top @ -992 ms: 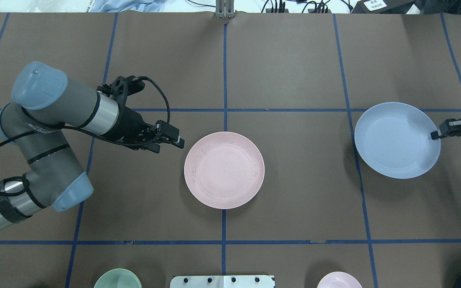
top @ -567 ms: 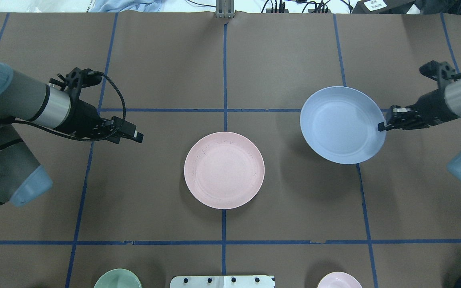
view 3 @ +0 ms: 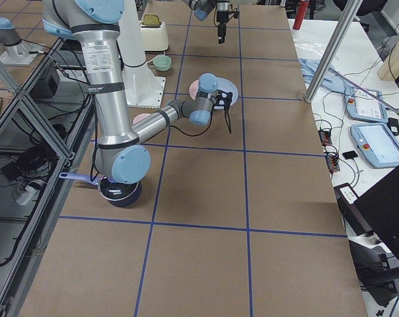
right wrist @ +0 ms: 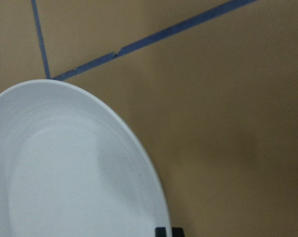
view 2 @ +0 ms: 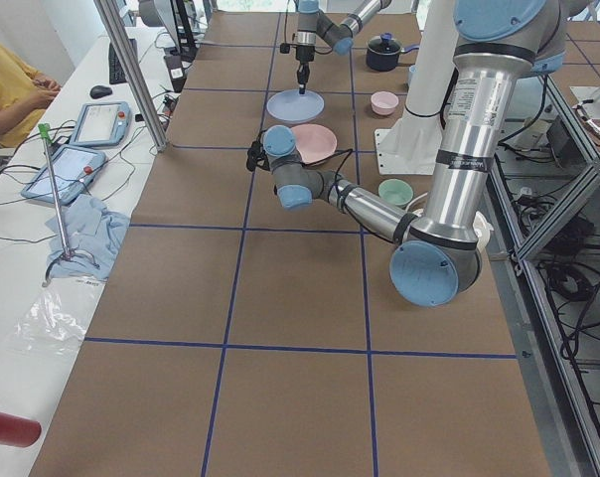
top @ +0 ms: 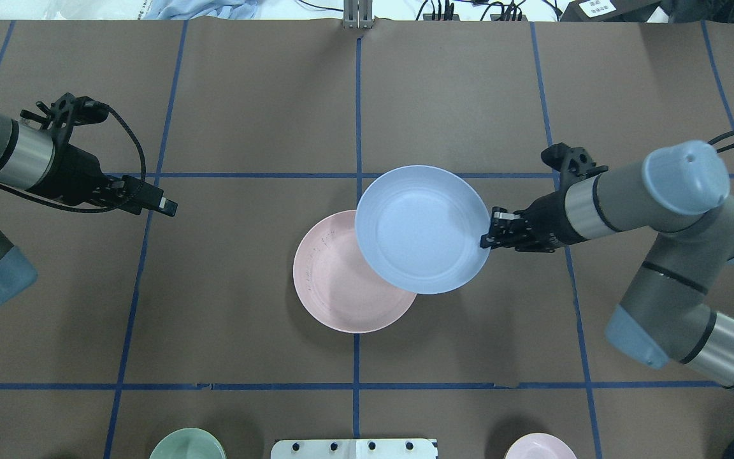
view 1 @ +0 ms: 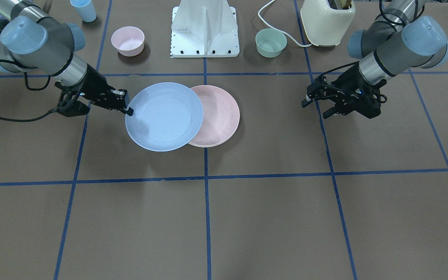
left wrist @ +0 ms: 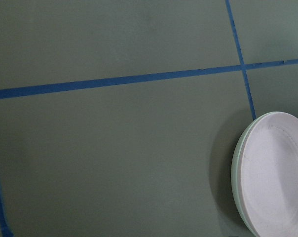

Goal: Stack three plates with pink and blue
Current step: 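Carry the light blue plate with the right gripper onto the pink plate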

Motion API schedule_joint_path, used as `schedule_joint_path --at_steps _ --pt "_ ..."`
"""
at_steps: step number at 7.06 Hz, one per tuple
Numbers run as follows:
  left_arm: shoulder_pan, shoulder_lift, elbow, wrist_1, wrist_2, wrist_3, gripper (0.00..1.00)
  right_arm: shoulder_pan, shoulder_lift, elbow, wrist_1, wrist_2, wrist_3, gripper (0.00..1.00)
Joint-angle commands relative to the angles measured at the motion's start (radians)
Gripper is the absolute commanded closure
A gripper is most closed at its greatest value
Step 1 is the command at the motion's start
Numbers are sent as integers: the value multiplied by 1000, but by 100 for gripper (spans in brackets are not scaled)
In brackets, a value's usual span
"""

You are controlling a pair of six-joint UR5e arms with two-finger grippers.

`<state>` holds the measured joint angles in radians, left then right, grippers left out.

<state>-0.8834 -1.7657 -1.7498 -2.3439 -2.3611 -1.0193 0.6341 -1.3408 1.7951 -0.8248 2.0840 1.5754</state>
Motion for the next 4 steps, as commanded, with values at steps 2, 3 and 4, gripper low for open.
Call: schedule_joint_path --at_steps 2,3,4 --pt "1 3 3 -2 2 -1 10 -155 147 10 -209 -163 74 100" --pt "1 5 3 -2 0 -1 10 -160 147 16 -214 -165 74 100" --pt "1 5 3 -2 0 -1 9 -165 146 16 -214 -165 74 100"
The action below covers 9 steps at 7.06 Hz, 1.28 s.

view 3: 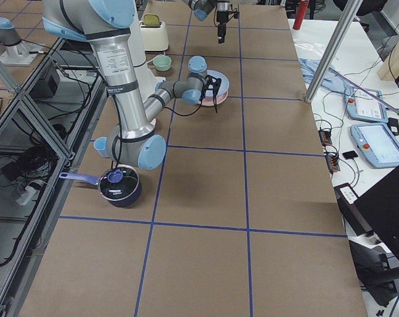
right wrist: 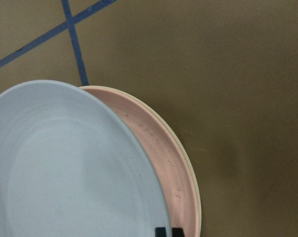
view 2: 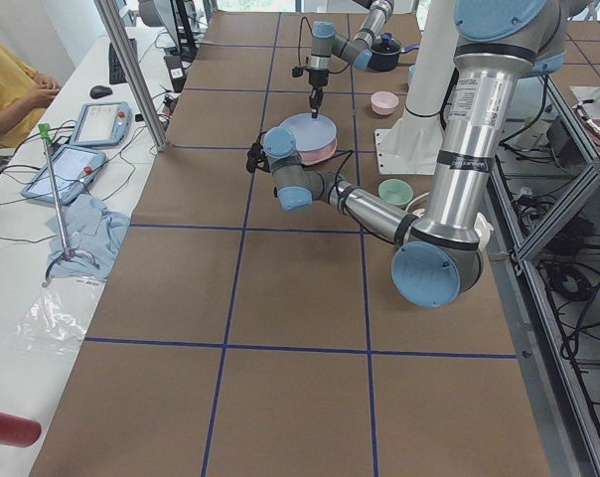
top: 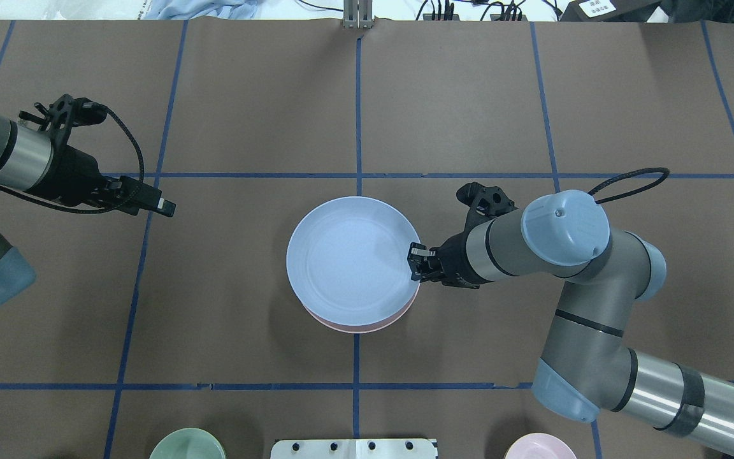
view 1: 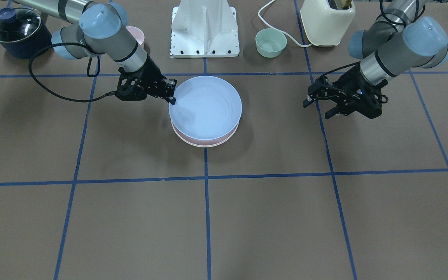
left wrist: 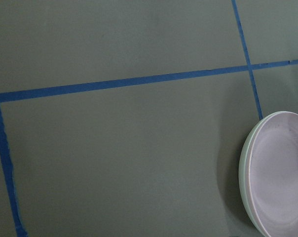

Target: Stack three plates with pink and blue

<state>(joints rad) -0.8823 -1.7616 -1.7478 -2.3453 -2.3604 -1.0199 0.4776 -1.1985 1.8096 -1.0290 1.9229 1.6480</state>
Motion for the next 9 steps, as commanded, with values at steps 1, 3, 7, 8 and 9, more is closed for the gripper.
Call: schedule_joint_path --at_steps 1,3,7,8,9 --pt "0 1 2 -2 0 1 9 -14 -4 1 -10 -4 1 100" --pt "0 1 -1 -2 0 -2 9 -14 -6 1 -10 -4 1 100" --pt "0 1 -6 -2 0 -3 9 -4 -16 22 -8 7 -4 0" --pt "-1 5 -3 -2 0 4 9 30 -79 68 -10 19 -5 0" --pt "-20 31 -4 0 9 83 9 109 -149 82 -10 75 -25 0"
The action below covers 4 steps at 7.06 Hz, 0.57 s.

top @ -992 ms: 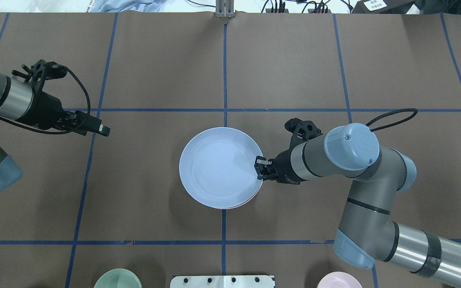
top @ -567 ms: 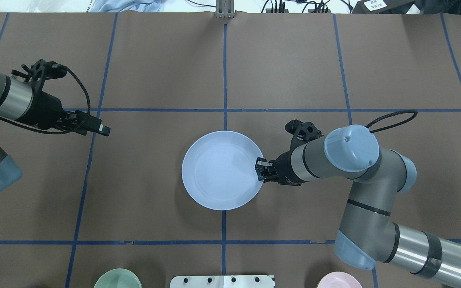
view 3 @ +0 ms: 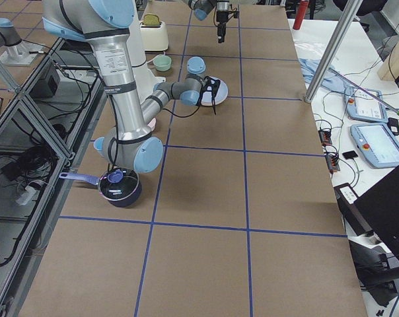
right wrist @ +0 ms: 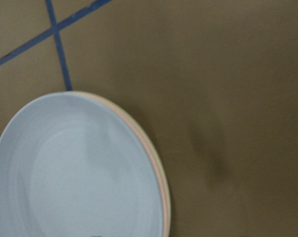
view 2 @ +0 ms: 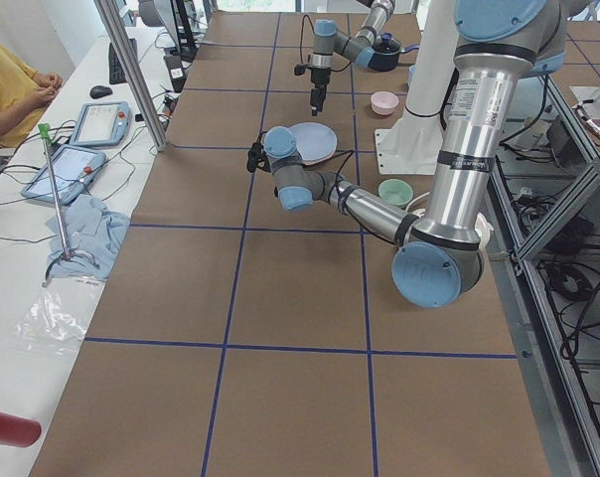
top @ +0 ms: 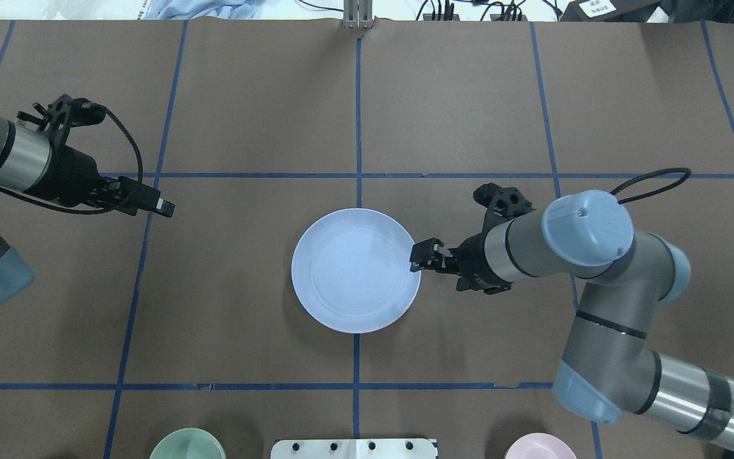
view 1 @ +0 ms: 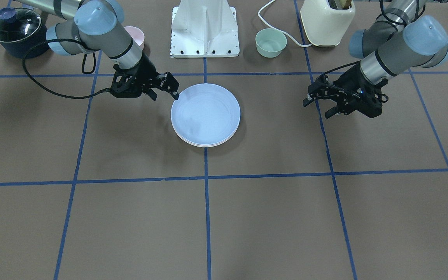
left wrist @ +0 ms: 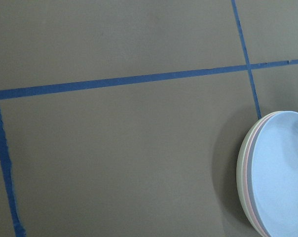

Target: Stack three plates with pink and blue

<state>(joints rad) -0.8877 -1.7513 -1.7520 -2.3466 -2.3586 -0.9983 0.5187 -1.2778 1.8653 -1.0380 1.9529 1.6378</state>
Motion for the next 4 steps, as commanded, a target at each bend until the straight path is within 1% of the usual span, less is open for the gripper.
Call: schedule_joint_path --at_steps 1,2,3,4 --pt "-49 77 -3 1 7 183 9 160 -136 22 -1 116 -145 0" --pt "-98 117 -6 1 -2 245 8 252 -214 17 -1 179 -340 0" --pt "-140 165 -3 1 -1 356 9 374 -286 2 -4 248 -542 0" --pt "-199 208 9 10 1 497 9 526 -343 -36 -11 344 -761 0"
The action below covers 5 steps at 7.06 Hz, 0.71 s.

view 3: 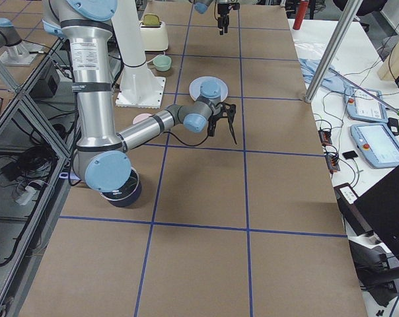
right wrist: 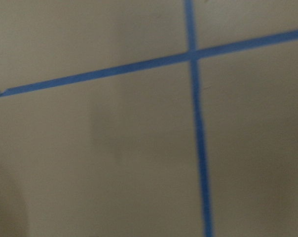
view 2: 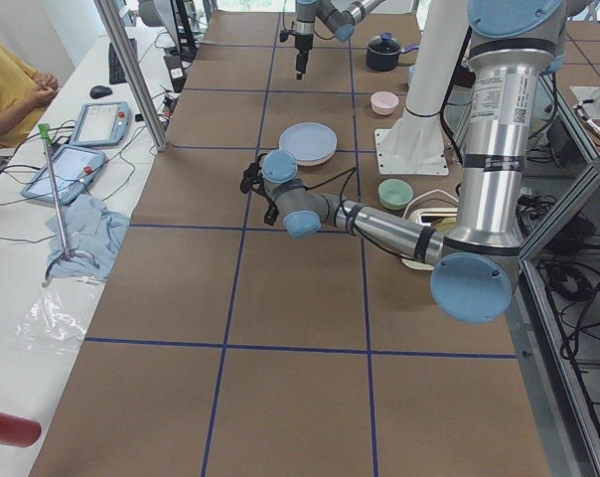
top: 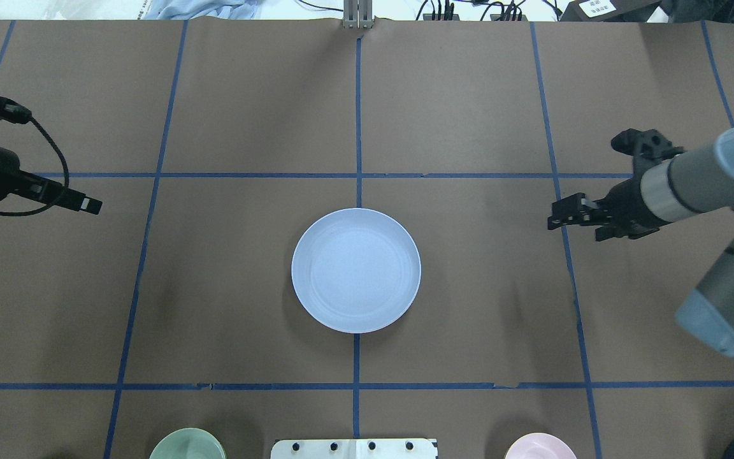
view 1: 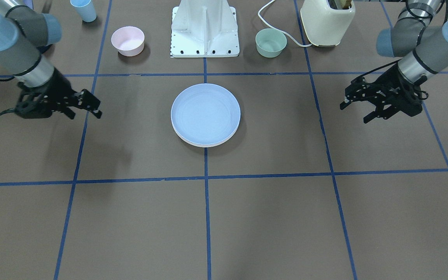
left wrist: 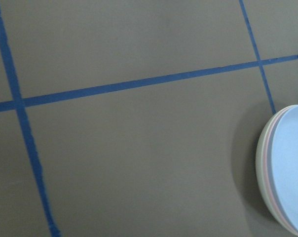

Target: Stack three plates with pink and blue

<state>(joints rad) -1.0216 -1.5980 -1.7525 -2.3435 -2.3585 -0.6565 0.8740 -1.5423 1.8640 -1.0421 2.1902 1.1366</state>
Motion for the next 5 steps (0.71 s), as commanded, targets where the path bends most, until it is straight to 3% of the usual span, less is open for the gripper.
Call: schedule_joint_path --at_steps 1,2,3,4,5 --pt "-128 88 48 7 1 276 8 292 -112 -75 -65 162 -485 0" --pt "-193 119 86 6 8 370 1 391 -140 -103 -143 164 -737 0" --pt "-294 127 158 9 1 499 1 478 -134 -114 -283 160 -963 0" --pt "-363 128 212 9 -1 584 1 529 -134 -115 -394 161 -1120 0" --pt "-391 128 226 10 -1 598 1 568 -143 -127 -426 168 -1180 0"
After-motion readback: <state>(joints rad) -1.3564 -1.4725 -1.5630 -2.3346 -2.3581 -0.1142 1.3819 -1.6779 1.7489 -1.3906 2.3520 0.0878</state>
